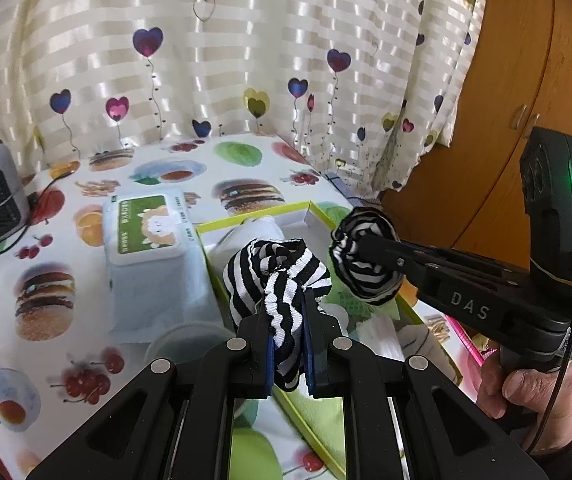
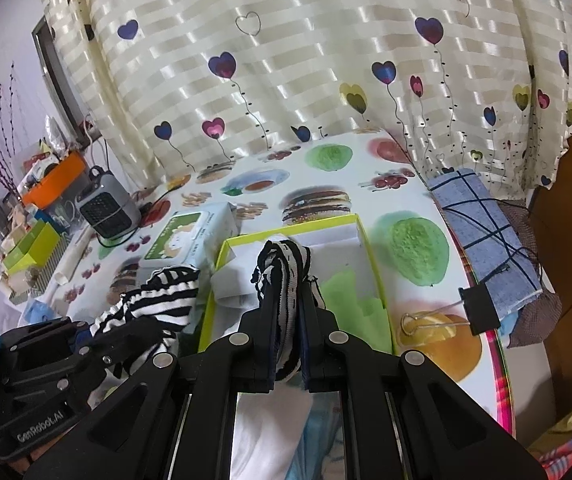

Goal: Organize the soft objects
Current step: 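Lower the striped socks into the box, opening both tools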

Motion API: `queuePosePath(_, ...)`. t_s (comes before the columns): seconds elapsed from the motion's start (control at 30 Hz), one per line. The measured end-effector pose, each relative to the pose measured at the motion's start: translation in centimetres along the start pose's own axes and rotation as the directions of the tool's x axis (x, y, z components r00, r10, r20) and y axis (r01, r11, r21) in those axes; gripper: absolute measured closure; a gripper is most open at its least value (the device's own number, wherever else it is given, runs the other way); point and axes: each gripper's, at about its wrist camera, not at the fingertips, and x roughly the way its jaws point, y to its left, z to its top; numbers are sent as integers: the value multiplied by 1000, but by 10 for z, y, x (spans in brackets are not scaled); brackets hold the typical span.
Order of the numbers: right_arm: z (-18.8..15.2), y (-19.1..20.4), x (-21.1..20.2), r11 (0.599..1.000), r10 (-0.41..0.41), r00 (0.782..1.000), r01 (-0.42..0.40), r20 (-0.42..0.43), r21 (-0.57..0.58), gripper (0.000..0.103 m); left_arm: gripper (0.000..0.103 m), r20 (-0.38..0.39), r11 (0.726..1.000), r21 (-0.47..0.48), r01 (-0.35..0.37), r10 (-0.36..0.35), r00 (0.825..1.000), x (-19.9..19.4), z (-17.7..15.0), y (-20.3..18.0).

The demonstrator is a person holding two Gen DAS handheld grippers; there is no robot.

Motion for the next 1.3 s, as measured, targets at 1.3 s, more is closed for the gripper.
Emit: queuePosePath(1.3, -9, -3, -18, 997, -74, 997, 74, 11, -14, 69, 73, -64, 999, -29, 33, -35, 997, 32, 7, -2)
